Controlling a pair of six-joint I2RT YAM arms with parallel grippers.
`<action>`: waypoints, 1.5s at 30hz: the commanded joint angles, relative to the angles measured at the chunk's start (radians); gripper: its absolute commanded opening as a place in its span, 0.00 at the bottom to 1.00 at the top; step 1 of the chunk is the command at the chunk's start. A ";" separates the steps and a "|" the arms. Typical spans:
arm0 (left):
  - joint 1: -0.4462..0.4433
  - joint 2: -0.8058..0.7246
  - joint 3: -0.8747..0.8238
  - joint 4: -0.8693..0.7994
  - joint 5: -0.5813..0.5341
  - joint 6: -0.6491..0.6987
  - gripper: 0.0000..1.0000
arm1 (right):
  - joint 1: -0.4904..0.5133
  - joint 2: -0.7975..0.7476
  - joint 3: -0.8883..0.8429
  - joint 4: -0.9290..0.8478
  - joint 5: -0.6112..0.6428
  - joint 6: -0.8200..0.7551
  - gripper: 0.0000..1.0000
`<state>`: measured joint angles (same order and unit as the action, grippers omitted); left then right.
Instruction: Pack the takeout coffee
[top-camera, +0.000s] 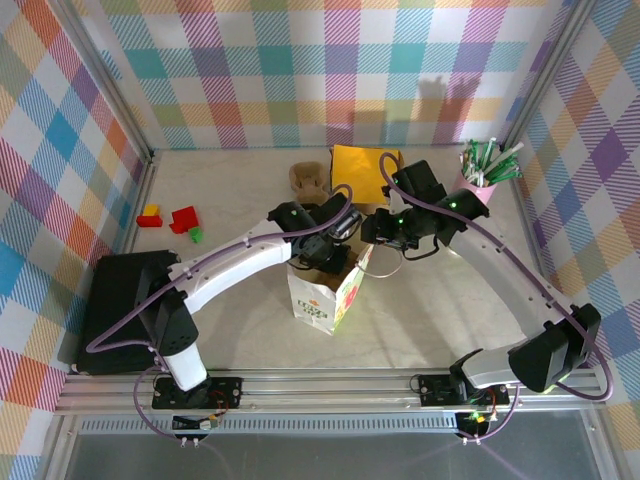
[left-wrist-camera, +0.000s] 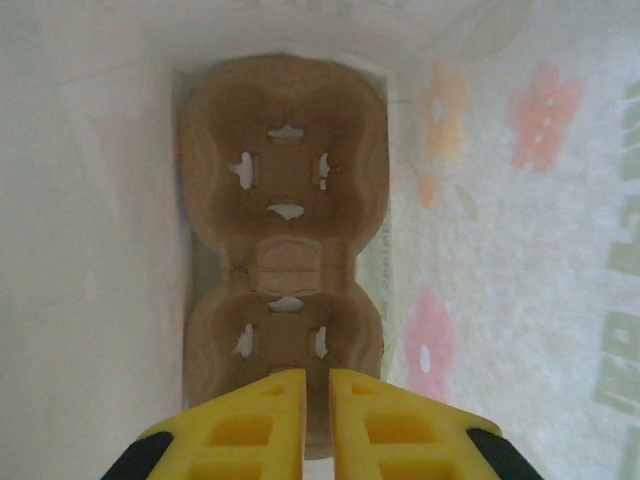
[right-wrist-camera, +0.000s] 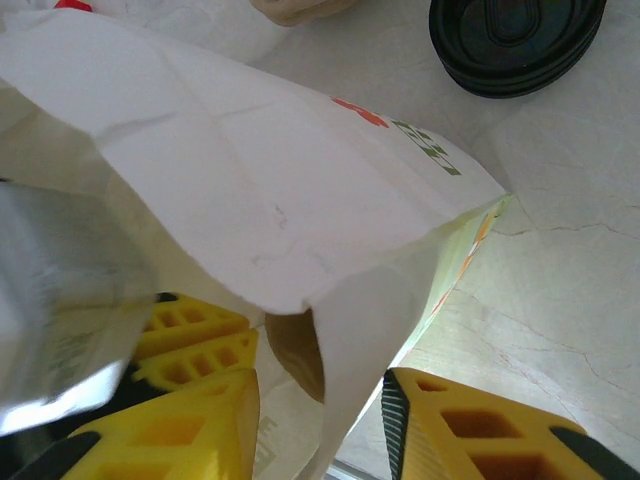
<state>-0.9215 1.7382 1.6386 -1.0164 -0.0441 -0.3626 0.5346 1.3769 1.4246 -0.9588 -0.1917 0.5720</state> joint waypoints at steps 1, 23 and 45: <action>0.000 0.004 -0.027 -0.001 0.011 0.013 0.13 | -0.007 -0.036 -0.009 -0.005 0.006 -0.008 0.38; 0.033 0.066 -0.116 0.028 0.090 0.086 0.08 | -0.008 -0.055 -0.035 -0.008 0.011 -0.034 0.28; 0.032 0.014 -0.079 0.031 0.100 0.100 0.06 | -0.008 -0.068 -0.023 0.005 -0.015 -0.042 0.23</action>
<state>-0.8936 1.8206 1.5112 -0.9665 0.0483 -0.2649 0.5312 1.3315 1.4021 -0.9607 -0.1928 0.5419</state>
